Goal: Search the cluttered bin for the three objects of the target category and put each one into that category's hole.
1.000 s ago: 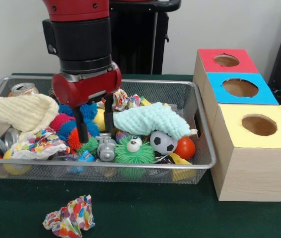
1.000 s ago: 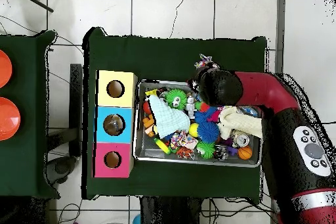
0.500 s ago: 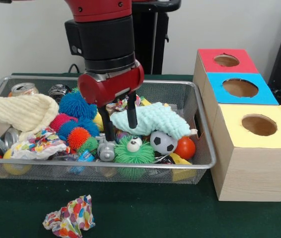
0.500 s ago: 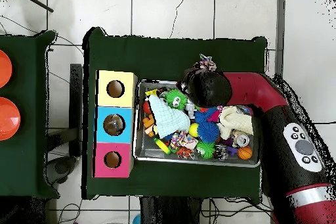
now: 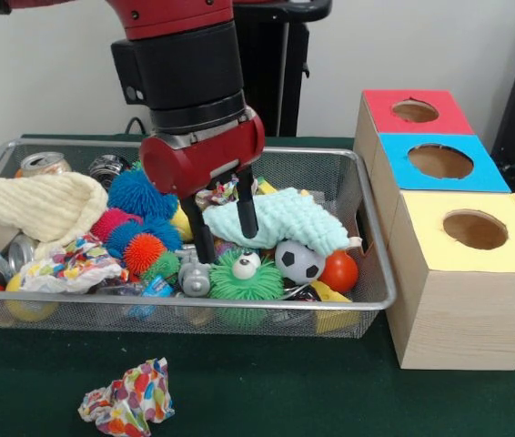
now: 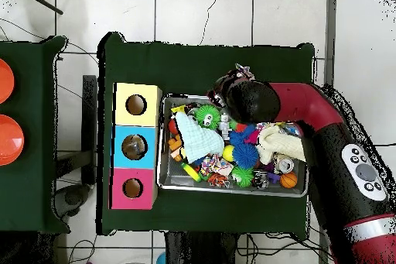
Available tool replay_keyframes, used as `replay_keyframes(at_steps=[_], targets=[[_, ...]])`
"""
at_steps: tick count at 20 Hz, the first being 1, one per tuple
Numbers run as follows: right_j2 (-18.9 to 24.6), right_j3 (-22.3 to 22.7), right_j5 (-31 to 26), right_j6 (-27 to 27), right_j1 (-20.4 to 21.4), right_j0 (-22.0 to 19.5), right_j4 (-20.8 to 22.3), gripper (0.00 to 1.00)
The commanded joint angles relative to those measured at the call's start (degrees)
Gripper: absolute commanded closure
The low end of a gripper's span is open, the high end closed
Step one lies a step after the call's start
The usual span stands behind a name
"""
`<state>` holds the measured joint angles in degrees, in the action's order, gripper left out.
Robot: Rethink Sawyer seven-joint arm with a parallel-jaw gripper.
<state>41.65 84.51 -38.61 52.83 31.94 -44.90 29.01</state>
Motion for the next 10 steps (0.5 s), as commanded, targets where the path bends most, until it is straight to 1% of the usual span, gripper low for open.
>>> replay_keyframes(at_steps=[1, 4, 10], targets=[[4.95, 3.06, -5.74, -17.57, -4.34, -3.50, 2.71, 0.00], [5.57, 2.64, -6.86, -18.44, -4.65, -4.34, 3.12, 0.00], [5.56, 1.79, -9.50, -19.58, -3.78, -5.09, 4.48, 0.00]])
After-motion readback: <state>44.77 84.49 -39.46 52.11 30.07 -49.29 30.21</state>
